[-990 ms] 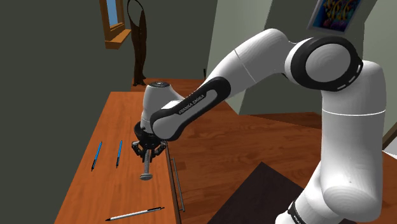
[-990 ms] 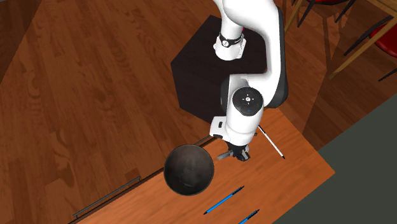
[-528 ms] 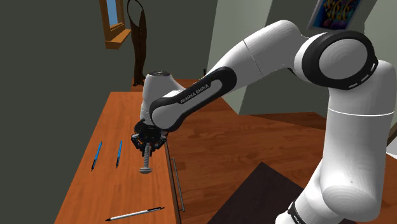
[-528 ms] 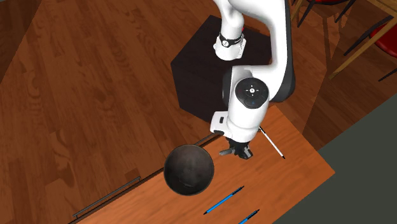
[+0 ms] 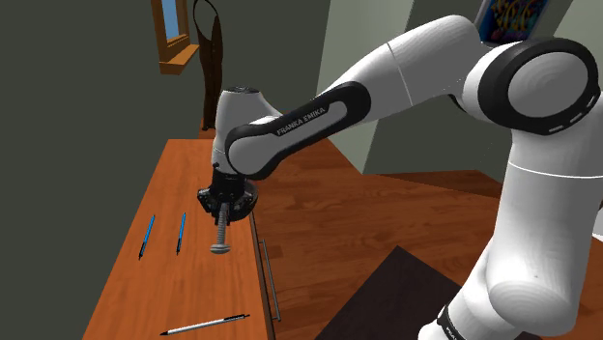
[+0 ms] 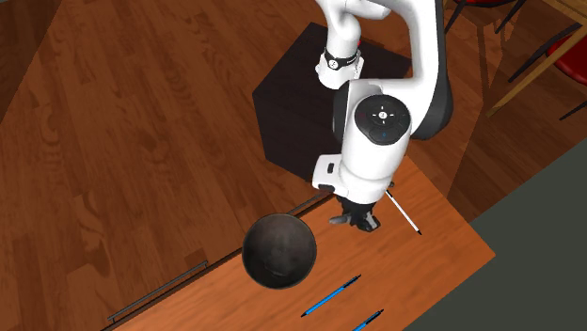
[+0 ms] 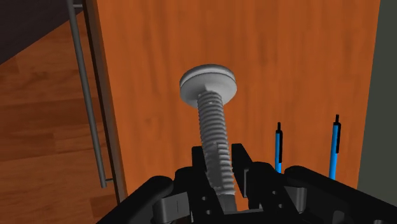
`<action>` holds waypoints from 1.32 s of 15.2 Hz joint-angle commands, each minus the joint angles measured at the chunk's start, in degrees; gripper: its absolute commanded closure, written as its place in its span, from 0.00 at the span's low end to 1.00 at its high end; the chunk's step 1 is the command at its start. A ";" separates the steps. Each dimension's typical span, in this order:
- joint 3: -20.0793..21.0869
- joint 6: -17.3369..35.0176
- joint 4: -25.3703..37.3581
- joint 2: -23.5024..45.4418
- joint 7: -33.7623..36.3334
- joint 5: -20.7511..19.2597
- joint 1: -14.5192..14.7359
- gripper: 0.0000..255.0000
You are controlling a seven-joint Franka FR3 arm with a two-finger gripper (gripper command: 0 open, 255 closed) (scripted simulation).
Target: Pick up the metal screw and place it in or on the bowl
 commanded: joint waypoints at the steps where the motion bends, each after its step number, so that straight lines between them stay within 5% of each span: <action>1: 0.17 -1.27 0.37 -0.95 -0.29 0.47 -0.22 1.00; 10: 0.64 -6.86 3.16 -3.95 -0.88 1.87 -0.67 1.00; 20: -3.39 -14.47 22.14 8.56 -9.33 -0.50 -4.84 1.00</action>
